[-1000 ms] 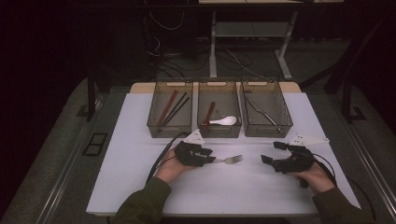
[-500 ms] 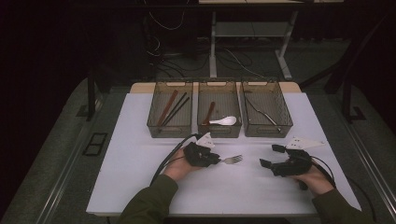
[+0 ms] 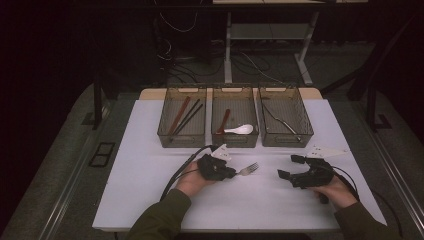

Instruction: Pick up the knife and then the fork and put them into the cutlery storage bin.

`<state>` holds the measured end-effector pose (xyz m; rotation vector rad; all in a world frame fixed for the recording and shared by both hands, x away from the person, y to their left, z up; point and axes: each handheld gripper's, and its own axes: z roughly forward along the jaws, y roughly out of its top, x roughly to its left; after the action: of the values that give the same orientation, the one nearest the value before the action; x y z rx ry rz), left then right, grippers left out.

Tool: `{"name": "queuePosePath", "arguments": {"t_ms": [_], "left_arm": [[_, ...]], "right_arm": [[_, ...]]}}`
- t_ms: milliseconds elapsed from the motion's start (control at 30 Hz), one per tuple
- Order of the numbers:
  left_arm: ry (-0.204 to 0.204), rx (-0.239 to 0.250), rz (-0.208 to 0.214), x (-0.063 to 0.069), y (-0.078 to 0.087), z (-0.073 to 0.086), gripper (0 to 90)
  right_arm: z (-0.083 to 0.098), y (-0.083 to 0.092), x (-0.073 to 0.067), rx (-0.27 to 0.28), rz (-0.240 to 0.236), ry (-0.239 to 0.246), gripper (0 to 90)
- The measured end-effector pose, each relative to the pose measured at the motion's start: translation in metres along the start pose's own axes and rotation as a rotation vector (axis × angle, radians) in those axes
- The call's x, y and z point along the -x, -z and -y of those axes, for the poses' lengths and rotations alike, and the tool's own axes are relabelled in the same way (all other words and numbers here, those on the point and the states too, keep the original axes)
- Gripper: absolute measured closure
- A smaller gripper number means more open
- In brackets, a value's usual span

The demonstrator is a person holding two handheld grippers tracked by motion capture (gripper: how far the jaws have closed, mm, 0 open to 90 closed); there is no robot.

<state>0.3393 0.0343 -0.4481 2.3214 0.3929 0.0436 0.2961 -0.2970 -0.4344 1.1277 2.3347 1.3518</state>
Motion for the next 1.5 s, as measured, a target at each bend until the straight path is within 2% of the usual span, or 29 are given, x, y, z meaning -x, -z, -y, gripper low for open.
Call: {"name": "queuePosePath", "arguments": {"t_ms": [100, 167, 400, 667, 867, 967, 1033, 1167, 1367, 1500], "left_arm": [[0.012, 0.013, -0.004, 0.0, 0.003, -0.001, 84.3], [0.021, 0.026, -0.006, 0.001, 0.006, -0.002, 84.3], [0.045, 0.094, -0.036, 0.009, 0.02, -0.01, 84.6], [0.03, 0.159, -0.082, 0.018, 0.033, -0.018, 84.8], [0.024, 0.209, -0.118, 0.026, 0.037, -0.026, 84.9], [0.016, 0.205, -0.129, 0.029, 0.036, -0.028, 84.9], [0.01, 0.203, -0.129, 0.029, 0.036, -0.029, 84.8], [0.002, 0.204, -0.148, 0.03, 0.036, -0.029, 84.9], [-0.001, 0.217, -0.161, 0.03, 0.039, -0.029, 84.9], [0.01, 0.234, -0.159, 0.029, 0.04, -0.03, 84.7]], "right_arm": [[-0.003, 0.001, 0.0, -0.018, -0.007, -0.006, 16.2], [-0.006, 0.002, 0.001, -0.01, -0.026, -0.022, 16.2], [-0.021, 0.004, -0.007, 0.013, -0.081, -0.006, 16.4], [-0.045, -0.007, -0.021, 0.039, -0.13, 0.005, 24.9], [-0.064, -0.016, -0.034, 0.076, -0.191, 0.012, 35.9], [-0.072, -0.026, -0.043, 0.083, -0.243, 0.002, 40.6], [-0.077, -0.034, -0.046, 0.085, -0.256, -0.005, 44.3], [-0.082, -0.046, -0.048, 0.07, -0.26, -0.029, 54.1], [-0.087, -0.048, -0.047, 0.09, -0.245, -0.052, 72.3], [-0.089, -0.047, -0.047, 0.101, -0.239, -0.048, 74.9]]}}
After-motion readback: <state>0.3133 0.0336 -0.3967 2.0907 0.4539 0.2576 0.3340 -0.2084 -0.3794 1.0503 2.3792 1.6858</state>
